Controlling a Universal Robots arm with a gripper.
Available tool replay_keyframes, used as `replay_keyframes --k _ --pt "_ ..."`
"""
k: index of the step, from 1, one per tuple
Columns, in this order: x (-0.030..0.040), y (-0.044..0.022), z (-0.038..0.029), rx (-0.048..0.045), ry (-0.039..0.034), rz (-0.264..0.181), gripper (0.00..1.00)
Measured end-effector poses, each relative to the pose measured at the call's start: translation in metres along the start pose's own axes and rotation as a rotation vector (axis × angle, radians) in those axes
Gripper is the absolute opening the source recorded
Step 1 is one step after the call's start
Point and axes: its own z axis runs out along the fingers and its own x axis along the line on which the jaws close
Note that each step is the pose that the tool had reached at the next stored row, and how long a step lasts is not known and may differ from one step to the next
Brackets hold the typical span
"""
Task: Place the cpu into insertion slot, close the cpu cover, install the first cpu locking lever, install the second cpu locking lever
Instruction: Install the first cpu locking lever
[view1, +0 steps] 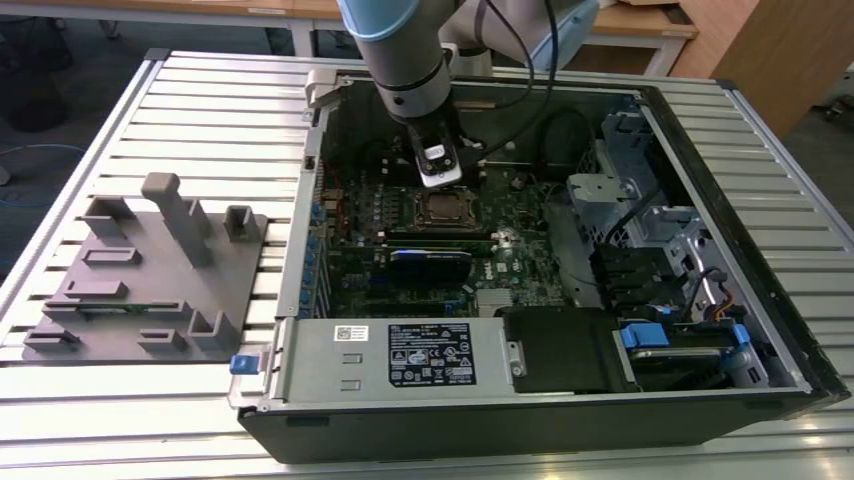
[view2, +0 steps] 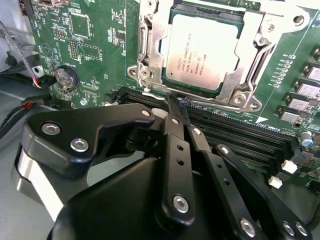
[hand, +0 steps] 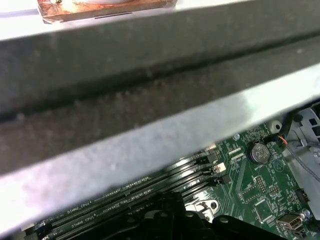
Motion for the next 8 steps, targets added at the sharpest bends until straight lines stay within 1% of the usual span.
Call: replay_keyframes --k 4,8 --pt "0.0 0.0 -0.0001 0.0007 -0.0002 0.0 0.1" --pt "-0.0012 0.0015 -0.0049 0.0004 -0.0003 0.0 0.1"
